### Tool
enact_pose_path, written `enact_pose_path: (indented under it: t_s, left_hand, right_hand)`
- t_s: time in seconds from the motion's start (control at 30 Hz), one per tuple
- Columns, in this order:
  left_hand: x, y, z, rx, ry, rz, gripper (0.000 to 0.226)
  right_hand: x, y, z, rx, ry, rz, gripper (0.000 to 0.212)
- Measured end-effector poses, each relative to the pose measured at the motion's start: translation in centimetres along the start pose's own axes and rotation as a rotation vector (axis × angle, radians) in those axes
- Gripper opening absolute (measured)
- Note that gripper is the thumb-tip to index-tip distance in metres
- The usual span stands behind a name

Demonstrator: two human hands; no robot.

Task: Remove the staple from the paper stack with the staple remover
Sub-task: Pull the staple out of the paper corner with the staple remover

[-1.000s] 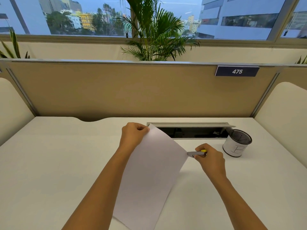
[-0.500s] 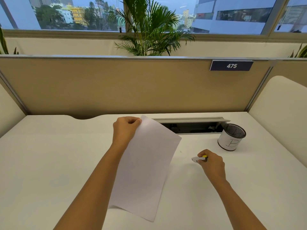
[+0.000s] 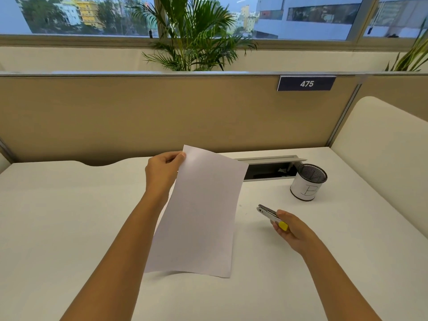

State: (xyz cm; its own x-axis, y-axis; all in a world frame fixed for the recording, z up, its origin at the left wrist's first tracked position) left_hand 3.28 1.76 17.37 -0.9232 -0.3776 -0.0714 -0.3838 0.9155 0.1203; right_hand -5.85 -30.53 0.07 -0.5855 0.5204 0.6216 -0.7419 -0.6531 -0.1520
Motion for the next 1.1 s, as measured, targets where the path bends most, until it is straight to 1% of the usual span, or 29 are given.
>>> enact_pose_path:
  t_s: [0.07,0.1,0.13,0.23,0.27,0.33,0.4,0.57,0.77,0.9,1.1]
  left_hand:
    - [0.0,-0.1,0.0,0.003,-0.005,0.004,0.015]
    - [0.0,-0.2,0.1,0.004,-0.006,0.005,0.014]
    - [0.0,-0.2,0.1,0.006,-0.005,0.006,0.012]
    - [0.0,-0.5,0.2,0.012,-0.006,0.002,0.01]
    - [0.0,-0.6,0.2,0.012,-0.008,0.001,0.01]
    - [0.0,-0.8,0.3,0.011,-0.012,0.001,0.01]
    - [0.0,-1.1,0.4,0.012,-0.01,0.006,0.009]
    - [-0.3,-1.5,0.5,0.029,-0.009,0.015,0.009]
    - [-0.4,-1.9,0.5,0.03,-0.013,0.015,0.012]
    - [-0.9,-1.9,0.8,0.037,0.007,0.006,0.009]
    - [-1.4,-2.0,1.5,0.044,0.019,-0.006,0.015]
  right_hand:
    - [-0.2,0.2,-0.1,-0.015,-0.008,0.008,0.006]
    - [-0.5,0.4,0.0,0.011,0.021,0.005,0.006]
    - [-0.8,0.6,0.1,0.057,0.075,-0.006,0.005]
    - [-1.4,1.3,0.8,0.173,0.313,-0.084,0.017]
    - [-1.4,1.6,1.1,0.202,0.381,-0.124,0.018]
    - [-1.2,2.2,1.7,0.242,0.478,-0.209,0.016]
    - [-1.2,3.0,2.2,0.254,0.538,-0.294,0.015]
    - [-1.7,4.8,3.3,0.341,0.622,-0.498,0.016]
    - [-3.1,6.0,4.0,0.347,0.651,-0.55,0.011]
    - [-3.9,6.5,4.3,0.368,0.698,-0.57,0.007]
    - [-5.3,7.6,4.9,0.434,0.768,-0.625,0.007]
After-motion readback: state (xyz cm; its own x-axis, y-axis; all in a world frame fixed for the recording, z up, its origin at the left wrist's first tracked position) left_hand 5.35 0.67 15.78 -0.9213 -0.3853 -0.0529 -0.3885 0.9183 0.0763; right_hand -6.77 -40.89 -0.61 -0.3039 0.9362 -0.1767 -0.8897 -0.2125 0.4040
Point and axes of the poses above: each hand's wrist, its own x-axis away from the middle knuckle, its own y-axis out of the back of the hand, z = x × y, the point moved 6 cm from there along -x, towards the middle knuckle, and after that the axes turned 13 degrees about -z, right-handed, at the moved point
